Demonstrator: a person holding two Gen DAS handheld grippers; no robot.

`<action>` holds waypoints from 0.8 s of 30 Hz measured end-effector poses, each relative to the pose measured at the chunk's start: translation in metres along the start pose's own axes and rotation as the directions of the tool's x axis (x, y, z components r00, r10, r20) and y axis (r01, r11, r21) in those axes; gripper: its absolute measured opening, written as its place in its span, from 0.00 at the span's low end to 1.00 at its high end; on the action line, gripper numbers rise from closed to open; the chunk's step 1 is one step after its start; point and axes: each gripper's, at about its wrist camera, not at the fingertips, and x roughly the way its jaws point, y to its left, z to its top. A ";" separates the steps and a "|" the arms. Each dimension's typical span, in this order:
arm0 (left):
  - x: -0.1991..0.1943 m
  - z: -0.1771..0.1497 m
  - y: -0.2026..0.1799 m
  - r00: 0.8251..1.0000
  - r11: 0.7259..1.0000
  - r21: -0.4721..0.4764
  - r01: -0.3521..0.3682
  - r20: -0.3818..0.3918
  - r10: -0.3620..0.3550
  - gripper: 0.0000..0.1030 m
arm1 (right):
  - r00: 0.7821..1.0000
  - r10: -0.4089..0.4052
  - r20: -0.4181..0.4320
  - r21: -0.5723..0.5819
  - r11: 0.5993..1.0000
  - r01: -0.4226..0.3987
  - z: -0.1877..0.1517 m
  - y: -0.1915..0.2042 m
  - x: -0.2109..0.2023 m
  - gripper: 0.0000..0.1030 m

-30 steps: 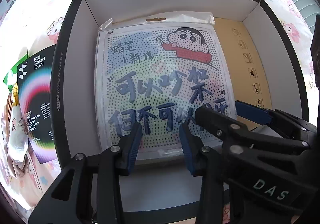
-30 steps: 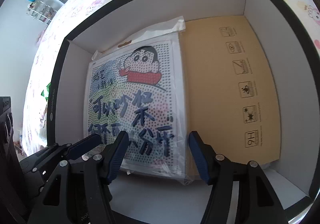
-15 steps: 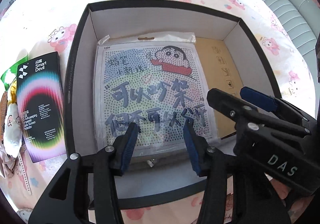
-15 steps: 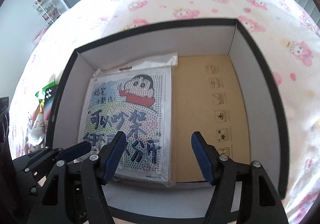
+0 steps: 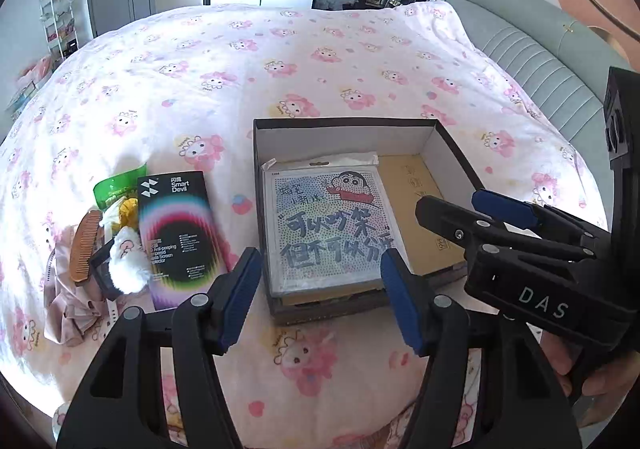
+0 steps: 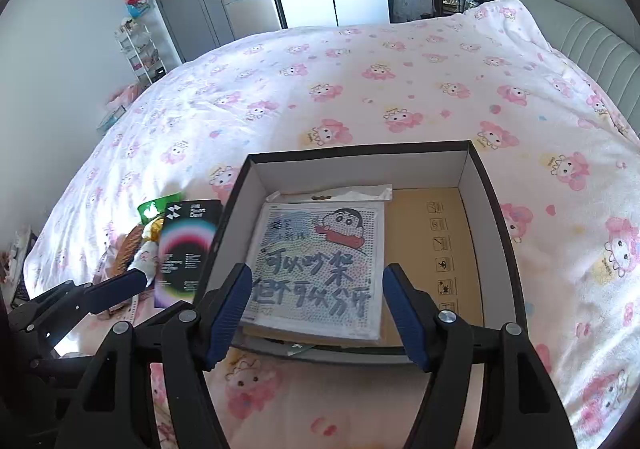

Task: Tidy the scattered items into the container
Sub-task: 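Move the left tool back over the scattered items beside the box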

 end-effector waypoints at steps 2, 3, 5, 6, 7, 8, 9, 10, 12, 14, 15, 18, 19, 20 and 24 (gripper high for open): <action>-0.015 -0.004 0.005 1.000 1.000 -0.002 0.008 0.017 -0.008 0.62 | 1.000 0.005 0.015 -0.013 1.000 -0.005 -0.004 0.012 -0.014 0.63; -0.021 -0.007 0.007 1.000 1.000 0.001 0.002 0.027 -0.002 0.62 | 1.000 0.012 0.025 -0.020 1.000 -0.012 -0.005 0.018 -0.020 0.63; -0.036 -0.011 0.012 0.999 1.000 0.007 -0.015 0.049 0.015 0.62 | 0.999 0.029 0.042 -0.039 0.999 -0.027 -0.008 0.031 -0.035 0.63; -0.043 -0.014 0.015 0.998 1.000 0.008 -0.018 0.058 0.018 0.62 | 0.998 0.039 0.048 -0.050 0.998 -0.037 -0.010 0.037 -0.041 0.63; -0.048 -0.016 0.018 0.998 1.000 0.007 -0.019 0.065 0.018 0.62 | 0.997 0.050 0.051 -0.059 0.997 -0.047 -0.012 0.043 -0.046 0.63; -0.054 -0.018 0.021 0.997 1.000 0.005 -0.019 0.071 0.019 0.62 | 0.997 0.060 0.052 -0.064 0.996 -0.057 -0.014 0.049 -0.049 0.63; -0.059 -0.021 0.024 0.997 1.000 0.003 -0.026 0.078 0.026 0.62 | 0.996 0.071 0.055 -0.067 0.995 -0.067 -0.016 0.053 -0.052 0.63; -0.064 -0.024 0.027 0.996 0.999 0.001 -0.037 0.085 0.036 0.62 | 0.995 0.080 0.056 -0.069 0.995 -0.076 -0.018 0.059 -0.055 0.63; -0.071 -0.030 0.036 0.994 0.999 -0.005 -0.049 0.094 0.049 0.62 | 0.995 0.089 0.052 -0.076 0.994 -0.085 -0.022 0.069 -0.058 0.63; -0.078 -0.037 0.046 0.994 0.998 -0.021 -0.055 0.098 0.057 0.62 | 0.994 0.102 0.050 -0.088 0.991 -0.097 -0.025 0.079 -0.058 0.63; -0.079 -0.039 0.052 0.993 0.998 -0.031 -0.059 0.097 0.062 0.62 | 0.993 0.109 0.048 -0.093 0.990 -0.105 -0.026 0.084 -0.057 0.63; -0.084 -0.047 0.069 0.992 0.995 -0.057 -0.078 0.096 0.083 0.62 | 0.992 0.124 0.035 -0.098 0.988 -0.120 -0.031 0.098 -0.052 0.63; -0.085 -0.049 0.075 0.991 0.994 -0.066 -0.084 0.095 0.090 0.62 | 0.991 0.131 0.032 -0.103 0.987 -0.127 -0.032 0.103 -0.049 0.63; -0.086 -0.051 0.080 0.991 0.993 -0.074 -0.087 0.094 0.094 0.62 | 0.990 0.135 0.027 -0.106 0.986 -0.132 -0.033 0.108 -0.047 0.63; -0.088 -0.062 0.104 0.988 0.987 -0.110 -0.115 0.088 0.125 0.62 | 0.987 0.163 0.011 -0.119 0.980 -0.161 -0.036 0.128 -0.030 0.63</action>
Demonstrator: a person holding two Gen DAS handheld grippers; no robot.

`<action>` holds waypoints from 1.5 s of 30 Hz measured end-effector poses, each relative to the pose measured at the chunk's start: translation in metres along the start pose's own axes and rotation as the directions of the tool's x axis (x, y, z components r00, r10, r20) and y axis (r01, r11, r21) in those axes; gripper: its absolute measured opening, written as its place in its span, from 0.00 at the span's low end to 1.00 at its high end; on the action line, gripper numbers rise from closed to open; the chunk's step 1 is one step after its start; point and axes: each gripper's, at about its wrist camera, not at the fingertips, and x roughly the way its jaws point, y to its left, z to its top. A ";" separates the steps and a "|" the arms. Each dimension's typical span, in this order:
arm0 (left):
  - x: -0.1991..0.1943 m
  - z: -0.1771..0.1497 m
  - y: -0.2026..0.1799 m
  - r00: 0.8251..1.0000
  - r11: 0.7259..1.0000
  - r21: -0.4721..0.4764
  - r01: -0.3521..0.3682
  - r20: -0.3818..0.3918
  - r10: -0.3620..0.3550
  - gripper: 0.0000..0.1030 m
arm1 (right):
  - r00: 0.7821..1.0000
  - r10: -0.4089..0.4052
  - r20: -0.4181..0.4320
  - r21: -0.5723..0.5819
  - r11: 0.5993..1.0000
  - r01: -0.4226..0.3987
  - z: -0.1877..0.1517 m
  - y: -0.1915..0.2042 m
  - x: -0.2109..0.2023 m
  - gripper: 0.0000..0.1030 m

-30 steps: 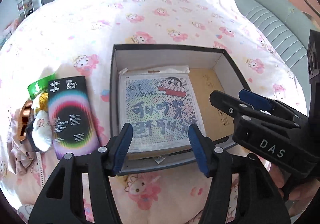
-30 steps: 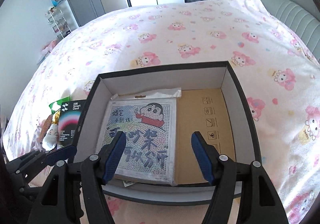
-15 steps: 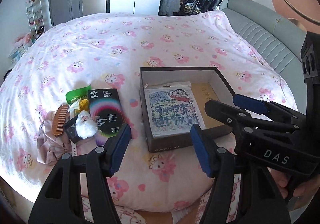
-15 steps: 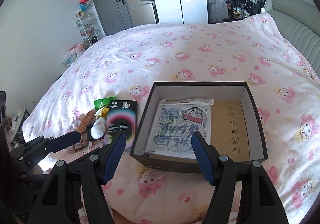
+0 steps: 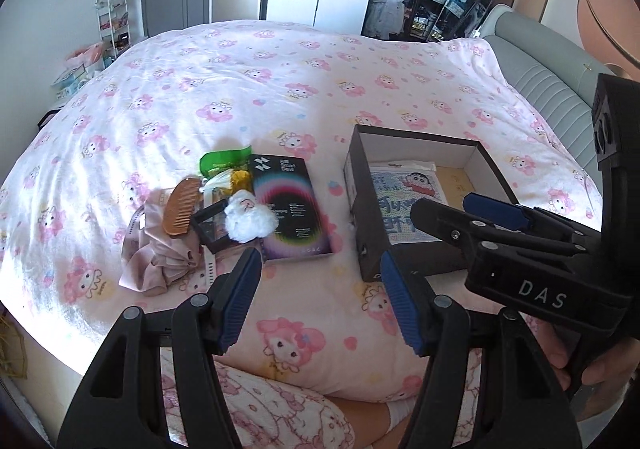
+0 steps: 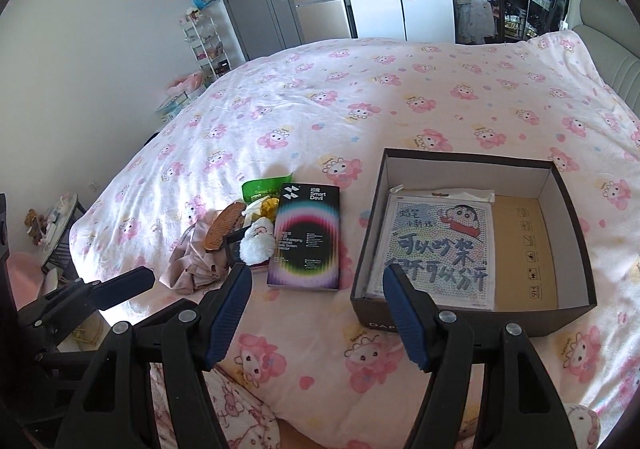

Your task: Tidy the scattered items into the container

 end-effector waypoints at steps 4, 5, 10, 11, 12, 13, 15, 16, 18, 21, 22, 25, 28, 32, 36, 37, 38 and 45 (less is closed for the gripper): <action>0.004 -0.010 0.035 1.000 0.997 -0.069 -0.016 -0.018 0.015 0.62 | 0.998 0.045 -0.044 -0.016 0.999 -0.046 -0.001 0.024 0.030 0.63; 0.007 -0.012 0.045 0.999 0.996 -0.092 -0.023 -0.027 0.020 0.62 | 0.997 0.053 -0.049 -0.022 0.998 -0.054 -0.001 0.031 0.036 0.63; 0.041 -0.024 0.085 0.996 0.978 -0.201 -0.059 -0.077 0.045 0.59 | 0.996 0.003 -0.093 -0.048 0.999 -0.008 -0.007 0.050 0.078 0.63; 0.051 -0.025 0.093 0.995 0.972 -0.228 -0.062 -0.092 0.042 0.57 | 0.994 -0.010 -0.109 -0.045 0.999 0.005 -0.009 0.050 0.087 0.63; 0.063 -0.026 0.099 0.993 0.967 -0.245 -0.067 -0.107 0.042 0.52 | 0.992 -0.021 -0.128 -0.039 0.999 0.016 -0.012 0.048 0.098 0.63; 0.075 -0.026 0.104 0.991 0.963 -0.259 -0.072 -0.125 0.041 0.50 | 0.988 -0.033 -0.152 -0.036 0.999 0.028 -0.016 0.047 0.108 0.63; 0.100 -0.026 0.112 0.985 0.957 -0.279 -0.080 -0.169 0.034 0.46 | 0.980 -0.046 -0.193 -0.035 0.999 0.040 -0.023 0.044 0.127 0.61; 0.111 -0.026 0.115 0.983 0.954 -0.293 -0.066 -0.183 0.012 0.45 | 0.976 -0.055 -0.209 -0.042 0.998 0.048 -0.026 0.044 0.136 0.60; 0.133 -0.026 0.121 0.975 0.944 -0.328 -0.035 -0.218 -0.040 0.45 | 0.969 -0.087 -0.230 -0.062 0.995 0.075 -0.033 0.044 0.150 0.55; 0.160 -0.024 0.124 0.958 0.931 -0.363 0.023 -0.260 -0.125 0.45 | 0.965 -0.104 -0.240 -0.093 0.992 0.084 -0.040 0.045 0.162 0.54; 0.168 -0.023 0.125 0.950 0.925 -0.378 0.044 -0.272 -0.156 0.45 | 0.963 -0.110 -0.245 -0.101 0.991 0.087 -0.041 0.044 0.167 0.54; 0.193 -0.017 0.125 0.931 0.908 -0.415 0.066 -0.302 -0.206 0.45 | 0.958 -0.107 -0.267 -0.089 0.992 0.086 -0.040 0.039 0.181 0.54; 0.213 -0.014 0.122 0.931 0.897 -0.439 0.055 -0.302 -0.205 0.45 | 0.954 -0.089 -0.288 -0.052 0.996 0.077 -0.040 0.034 0.196 0.54; 0.236 -0.021 0.117 0.918 0.861 -0.502 0.083 -0.297 -0.261 0.47 | 0.951 -0.106 -0.290 -0.047 0.994 0.097 -0.039 0.033 0.213 0.54; 0.249 -0.021 0.111 0.916 0.868 -0.490 0.084 -0.304 -0.261 0.50 | 0.946 -0.107 -0.307 -0.037 0.994 0.101 -0.040 0.027 0.218 0.54; 0.249 -0.020 0.110 0.917 0.867 -0.491 0.091 -0.298 -0.265 0.48 | 0.946 -0.101 -0.309 -0.038 0.995 0.094 -0.041 0.027 0.217 0.54; 0.248 -0.019 0.109 0.917 0.866 -0.490 0.103 -0.291 -0.274 0.39 | 0.945 -0.101 -0.312 -0.042 0.995 0.092 -0.042 0.027 0.217 0.54; 0.227 -0.019 0.102 0.923 0.869 -0.472 0.150 -0.247 -0.294 0.26 | 0.940 -0.058 -0.335 -0.023 0.998 0.054 -0.051 0.024 0.207 0.54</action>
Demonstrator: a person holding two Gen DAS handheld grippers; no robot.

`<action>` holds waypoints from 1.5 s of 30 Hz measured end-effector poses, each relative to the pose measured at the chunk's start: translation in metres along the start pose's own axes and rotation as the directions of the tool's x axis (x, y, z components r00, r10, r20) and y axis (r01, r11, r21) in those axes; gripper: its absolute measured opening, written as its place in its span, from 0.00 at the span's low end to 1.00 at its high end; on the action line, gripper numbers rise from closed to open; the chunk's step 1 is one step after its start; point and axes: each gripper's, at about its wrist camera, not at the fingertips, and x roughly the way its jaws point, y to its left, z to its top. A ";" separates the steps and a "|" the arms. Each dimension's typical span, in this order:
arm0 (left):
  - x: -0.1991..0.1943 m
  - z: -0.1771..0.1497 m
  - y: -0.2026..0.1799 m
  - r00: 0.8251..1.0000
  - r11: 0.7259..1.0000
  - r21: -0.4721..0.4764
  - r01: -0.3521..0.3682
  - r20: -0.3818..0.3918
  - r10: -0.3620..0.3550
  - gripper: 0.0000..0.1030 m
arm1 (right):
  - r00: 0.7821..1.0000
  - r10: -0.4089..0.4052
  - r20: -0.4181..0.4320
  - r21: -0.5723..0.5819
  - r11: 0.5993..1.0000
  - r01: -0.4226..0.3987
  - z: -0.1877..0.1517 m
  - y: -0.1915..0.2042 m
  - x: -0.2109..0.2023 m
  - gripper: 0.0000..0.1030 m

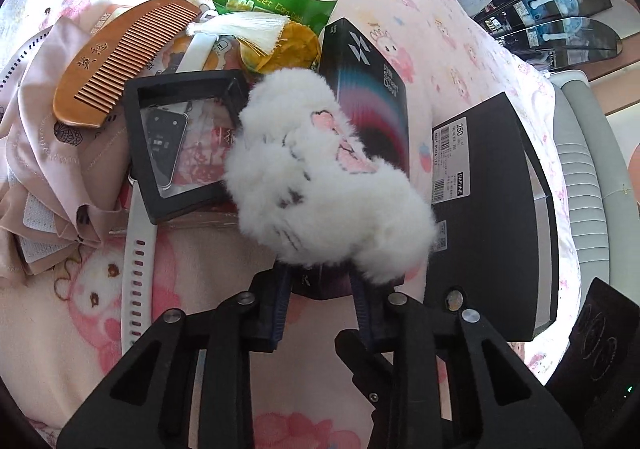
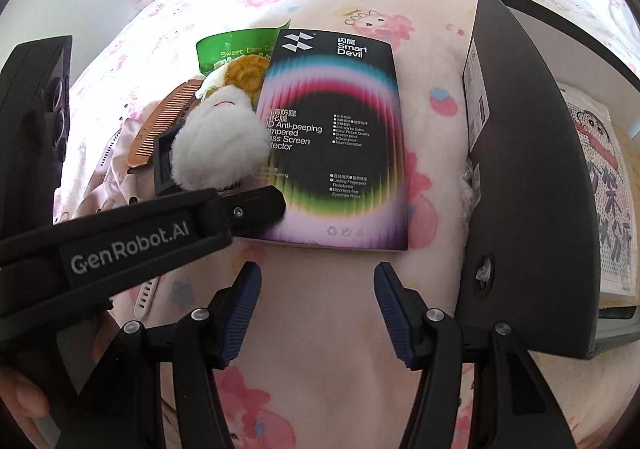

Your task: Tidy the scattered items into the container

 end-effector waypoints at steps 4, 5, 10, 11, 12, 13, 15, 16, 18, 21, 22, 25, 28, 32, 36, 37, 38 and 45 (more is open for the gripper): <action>-0.018 -0.012 0.003 1.000 1.000 -0.009 0.000 0.015 0.000 0.24 | 1.000 -0.003 -0.008 -0.015 1.000 0.003 -0.008 0.000 -0.006 0.54; -0.022 -0.017 0.006 1.000 1.000 -0.013 -0.003 0.014 0.003 0.24 | 1.000 -0.001 -0.008 -0.029 1.000 0.001 -0.010 0.001 -0.008 0.54; -0.041 -0.030 0.014 0.997 0.998 -0.052 -0.033 0.067 0.036 0.24 | 1.000 0.017 0.001 -0.067 0.998 -0.017 -0.015 0.004 -0.015 0.54; -0.045 -0.033 0.013 0.995 0.998 -0.050 -0.048 0.088 0.052 0.24 | 1.000 0.018 0.001 -0.060 0.998 -0.018 -0.016 0.002 -0.015 0.54; -0.047 -0.034 0.013 0.993 0.996 -0.053 -0.065 0.099 0.070 0.24 | 1.000 0.018 -0.003 -0.051 0.999 -0.018 -0.016 0.001 -0.014 0.54; -0.046 -0.034 0.015 0.991 0.995 -0.057 -0.086 0.100 0.091 0.24 | 1.000 0.015 -0.009 -0.041 0.999 -0.015 -0.016 -0.001 -0.012 0.54; -0.041 -0.031 0.023 0.990 0.991 -0.070 -0.112 0.078 0.117 0.27 | 1.000 0.005 -0.026 -0.030 1.000 -0.005 -0.017 -0.004 -0.004 0.54; -0.038 -0.028 0.024 0.990 0.990 -0.080 -0.117 0.072 0.123 0.27 | 0.999 0.001 -0.037 -0.025 1.000 -0.002 -0.016 -0.005 0.000 0.54; -0.037 -0.026 0.026 0.987 0.987 -0.084 -0.134 0.080 0.141 0.30 | 0.998 0.040 -0.042 0.010 0.999 -0.039 -0.014 -0.009 0.007 0.58; -0.035 -0.023 0.022 0.980 0.984 -0.078 -0.159 0.109 0.167 0.30 | 0.993 0.103 -0.055 0.085 0.992 -0.098 -0.010 -0.018 0.016 0.64; -0.038 -0.023 0.024 0.974 0.981 -0.085 -0.173 0.132 0.183 0.30 | 0.990 0.126 -0.059 0.111 0.987 -0.119 -0.009 -0.020 0.018 0.66; -0.054 -0.021 0.038 0.951 0.966 -0.175 -0.193 0.211 0.228 0.30 | 0.983 0.168 -0.070 0.150 0.976 -0.156 -0.007 -0.025 0.023 0.66; -0.059 -0.018 0.055 0.953 0.954 -0.267 -0.139 0.226 0.202 0.30 | 0.982 0.176 -0.065 0.141 0.976 -0.166 -0.008 -0.025 0.021 0.66; -0.039 -0.016 0.041 0.979 0.977 -0.177 -0.115 0.145 0.142 0.30 | 0.984 0.170 -0.045 0.108 0.980 -0.165 -0.007 -0.019 0.017 0.66; -0.035 -0.014 0.034 0.978 0.981 -0.139 -0.133 0.144 0.152 0.30 | 0.987 0.155 -0.033 0.081 0.985 -0.152 -0.002 -0.010 0.018 0.67; -0.034 -0.014 0.036 0.983 0.984 -0.140 -0.109 0.130 0.128 0.30 | 0.987 0.156 -0.035 0.083 0.985 -0.153 -0.001 -0.010 0.020 0.66; -0.033 -0.014 0.036 0.989 0.987 -0.136 -0.081 0.111 0.096 0.27 | 0.987 0.158 -0.039 0.085 0.984 -0.154 -0.002 -0.011 0.020 0.65; -0.036 -0.033 0.016 0.984 0.986 -0.035 -0.163 0.065 0.165 0.26 | 0.981 0.185 -0.051 0.035 0.982 -0.183 -0.015 -0.009 -0.001 0.54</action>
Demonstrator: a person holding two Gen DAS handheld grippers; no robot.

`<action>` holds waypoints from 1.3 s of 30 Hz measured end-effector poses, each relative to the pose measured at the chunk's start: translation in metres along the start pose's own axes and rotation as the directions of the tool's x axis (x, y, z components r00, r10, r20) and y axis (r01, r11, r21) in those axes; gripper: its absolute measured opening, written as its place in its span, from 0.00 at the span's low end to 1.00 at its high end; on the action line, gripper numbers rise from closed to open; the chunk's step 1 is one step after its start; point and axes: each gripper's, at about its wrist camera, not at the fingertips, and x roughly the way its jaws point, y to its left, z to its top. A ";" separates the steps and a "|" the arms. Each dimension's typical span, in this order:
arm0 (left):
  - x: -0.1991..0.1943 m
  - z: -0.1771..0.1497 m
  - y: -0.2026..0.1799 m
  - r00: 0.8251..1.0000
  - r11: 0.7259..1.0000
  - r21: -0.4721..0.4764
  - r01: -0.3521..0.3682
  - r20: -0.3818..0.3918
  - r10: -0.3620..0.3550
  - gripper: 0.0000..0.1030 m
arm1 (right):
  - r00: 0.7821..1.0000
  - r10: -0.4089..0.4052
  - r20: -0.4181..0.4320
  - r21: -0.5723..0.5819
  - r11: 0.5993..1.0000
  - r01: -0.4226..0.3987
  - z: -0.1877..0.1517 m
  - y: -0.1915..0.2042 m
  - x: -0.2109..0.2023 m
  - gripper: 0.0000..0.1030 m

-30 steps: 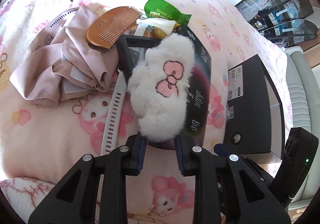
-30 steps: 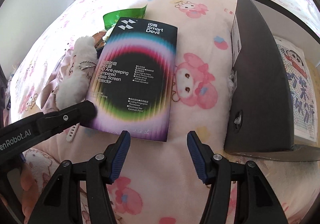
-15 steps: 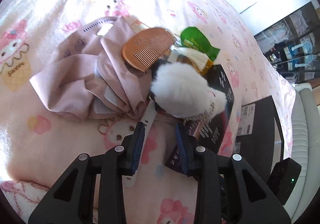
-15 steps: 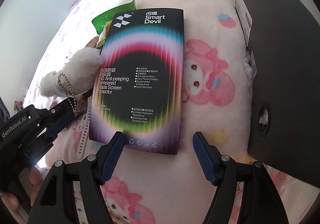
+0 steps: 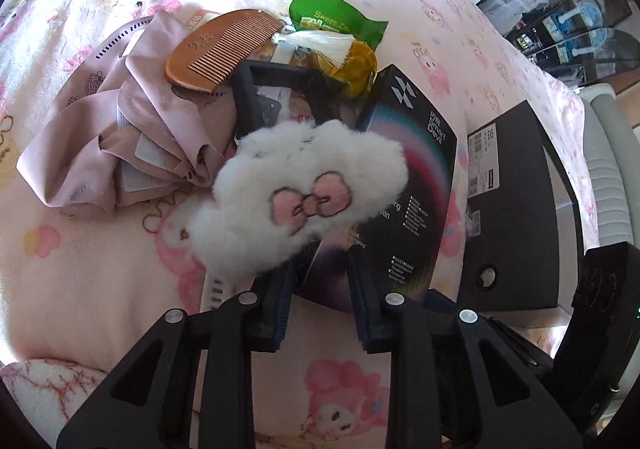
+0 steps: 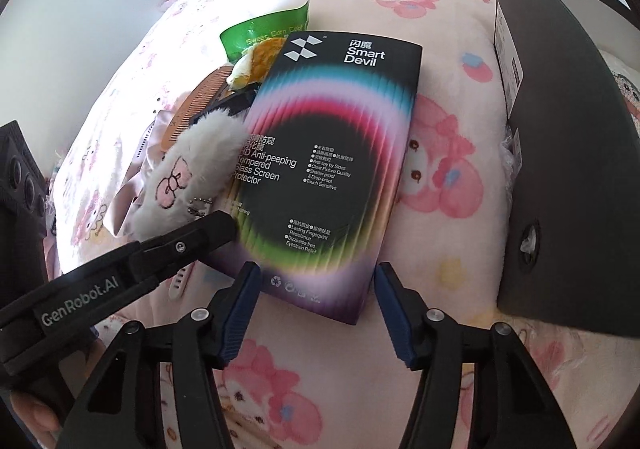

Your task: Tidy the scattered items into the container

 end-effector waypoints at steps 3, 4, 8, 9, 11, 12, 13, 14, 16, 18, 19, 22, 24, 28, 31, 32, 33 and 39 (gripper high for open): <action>0.008 -0.013 -0.004 0.996 1.000 0.018 0.010 -0.087 -0.009 0.28 | 1.000 -0.004 -0.010 0.013 1.000 0.004 -0.010 -0.005 -0.007 0.54; 0.010 -0.018 -0.006 0.995 0.999 0.033 0.010 -0.103 -0.006 0.28 | 1.000 -0.016 -0.014 0.021 1.000 0.016 -0.015 -0.006 -0.010 0.54; 0.009 -0.029 -0.018 0.994 0.995 0.100 -0.007 -0.111 0.018 0.30 | 1.000 -0.015 -0.023 0.007 1.000 0.016 -0.027 -0.017 -0.015 0.53; 0.008 -0.028 -0.018 0.994 0.996 0.092 -0.005 -0.108 0.015 0.30 | 1.000 -0.001 -0.027 0.005 1.000 0.001 -0.030 -0.024 -0.019 0.53; 0.007 -0.026 -0.012 0.996 0.999 0.052 0.015 -0.091 -0.011 0.29 | 0.999 0.015 -0.031 -0.002 1.000 -0.015 -0.032 -0.022 -0.022 0.53; 0.006 -0.026 -0.012 0.997 0.999 0.049 0.012 -0.072 -0.008 0.27 | 0.999 0.021 -0.025 -0.002 1.000 -0.021 -0.033 -0.022 -0.025 0.53; 0.003 -0.025 -0.014 0.999 0.998 0.058 0.004 -0.045 -0.001 0.27 | 1.000 0.018 -0.005 0.004 1.000 -0.018 -0.029 -0.021 -0.027 0.53; 0.001 -0.025 -0.015 1.000 0.998 0.061 -0.001 -0.017 0.002 0.25 | 1.000 0.006 0.024 0.015 1.000 -0.006 -0.027 -0.022 -0.029 0.53; 0.000 -0.021 -0.012 1.000 0.999 0.046 -0.002 0.010 0.002 0.25 | 0.999 -0.009 0.048 0.029 1.000 0.007 -0.018 -0.021 -0.023 0.52; 0.006 -0.014 -0.005 1.000 1.000 0.013 0.016 -0.008 -0.016 0.25 | 1.000 -0.005 0.029 0.048 0.999 0.004 -0.010 -0.021 -0.014 0.52; 0.010 -0.012 -0.004 0.999 1.000 0.002 0.022 -0.024 -0.022 0.25 | 1.000 -0.013 0.009 0.055 0.998 0.012 -0.009 -0.022 -0.011 0.52; 0.017 -0.011 -0.009 0.999 1.000 0.019 0.023 -0.043 -0.022 0.25 | 0.999 -0.037 -0.019 0.077 0.996 0.038 -0.010 -0.028 0.001 0.52; 0.020 -0.013 -0.016 0.999 0.999 0.051 0.004 -0.050 -0.001 0.25 | 1.000 -0.009 -0.017 0.117 0.993 0.011 -0.011 -0.036 0.007 0.51; 0.019 -0.016 -0.017 0.998 0.998 0.057 -0.013 -0.068 0.017 0.25 | 1.000 0.014 -0.025 0.128 0.992 -0.010 -0.013 -0.037 0.005 0.45; 0.022 -0.019 -0.018 0.995 0.998 0.059 -0.023 -0.097 0.029 0.26 | 0.999 0.015 -0.036 0.097 0.995 -0.011 -0.014 -0.032 0.000 0.43; 0.021 -0.021 -0.019 0.994 0.998 0.061 -0.022 -0.105 0.028 0.26 | 0.999 0.022 -0.039 0.089 0.996 -0.018 -0.016 -0.031 -0.003 0.43; 0.019 -0.023 -0.018 0.994 0.998 0.065 -0.015 -0.112 0.023 0.26 | 0.999 0.030 -0.041 0.084 0.996 -0.026 -0.017 -0.031 -0.006 0.43; 0.015 -0.022 0.000 0.985 0.993 -0.028 0.114 -0.130 -0.116 0.27 | 0.998 0.017 -0.056 0.047 0.999 -0.015 -0.020 -0.030 -0.012 0.43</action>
